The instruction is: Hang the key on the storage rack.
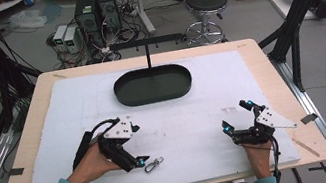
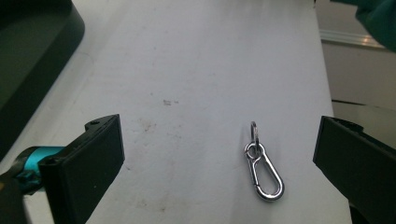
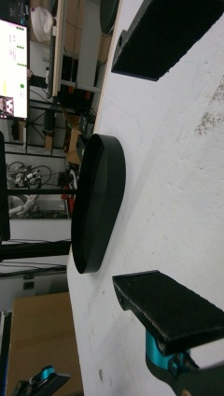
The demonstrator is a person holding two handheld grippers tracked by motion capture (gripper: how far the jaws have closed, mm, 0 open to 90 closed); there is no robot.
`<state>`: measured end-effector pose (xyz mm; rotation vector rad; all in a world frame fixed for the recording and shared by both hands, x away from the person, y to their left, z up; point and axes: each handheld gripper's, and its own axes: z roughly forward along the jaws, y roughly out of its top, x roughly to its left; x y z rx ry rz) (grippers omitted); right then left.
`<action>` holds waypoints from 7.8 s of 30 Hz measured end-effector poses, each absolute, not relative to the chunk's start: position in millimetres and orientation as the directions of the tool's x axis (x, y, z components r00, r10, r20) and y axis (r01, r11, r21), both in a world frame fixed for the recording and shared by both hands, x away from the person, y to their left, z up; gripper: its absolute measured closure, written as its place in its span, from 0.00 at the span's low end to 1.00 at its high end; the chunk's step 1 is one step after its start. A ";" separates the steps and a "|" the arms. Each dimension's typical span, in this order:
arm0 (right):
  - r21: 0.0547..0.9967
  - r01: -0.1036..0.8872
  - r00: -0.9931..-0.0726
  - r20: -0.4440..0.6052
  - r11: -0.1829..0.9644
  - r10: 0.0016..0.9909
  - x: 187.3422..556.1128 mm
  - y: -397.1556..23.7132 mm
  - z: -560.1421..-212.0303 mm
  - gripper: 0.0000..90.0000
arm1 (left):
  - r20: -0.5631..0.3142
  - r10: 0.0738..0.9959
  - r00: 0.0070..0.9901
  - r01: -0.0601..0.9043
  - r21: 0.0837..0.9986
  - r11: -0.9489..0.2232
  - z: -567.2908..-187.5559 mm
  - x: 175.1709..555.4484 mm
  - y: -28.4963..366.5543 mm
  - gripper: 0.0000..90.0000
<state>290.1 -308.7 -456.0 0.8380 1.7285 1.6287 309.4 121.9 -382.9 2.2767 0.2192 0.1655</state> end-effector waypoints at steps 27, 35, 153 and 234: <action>0.998 0.042 -0.614 -0.003 0.036 0.789 289.8 -308.9 -456.0 0.01 | -0.004 0.154 0.988 0.125 0.604 -0.787 -406.6 309.1 81.3 0.30; 0.998 0.043 -0.615 -0.003 0.038 0.789 289.8 -308.9 -456.0 0.01 | -0.019 0.133 0.991 0.118 0.593 -0.797 -408.8 308.8 80.5 0.44; 0.998 0.044 -0.616 0.001 0.034 0.788 289.7 -309.5 -456.1 0.01 | 0.061 0.478 0.876 0.227 0.823 -0.521 -237.0 492.1 167.0 0.98; 0.999 0.046 -0.616 0.013 0.020 0.788 290.1 -311.1 -456.4 0.01 | -0.034 0.698 0.715 0.275 0.932 -0.236 -266.9 487.4 211.9 0.02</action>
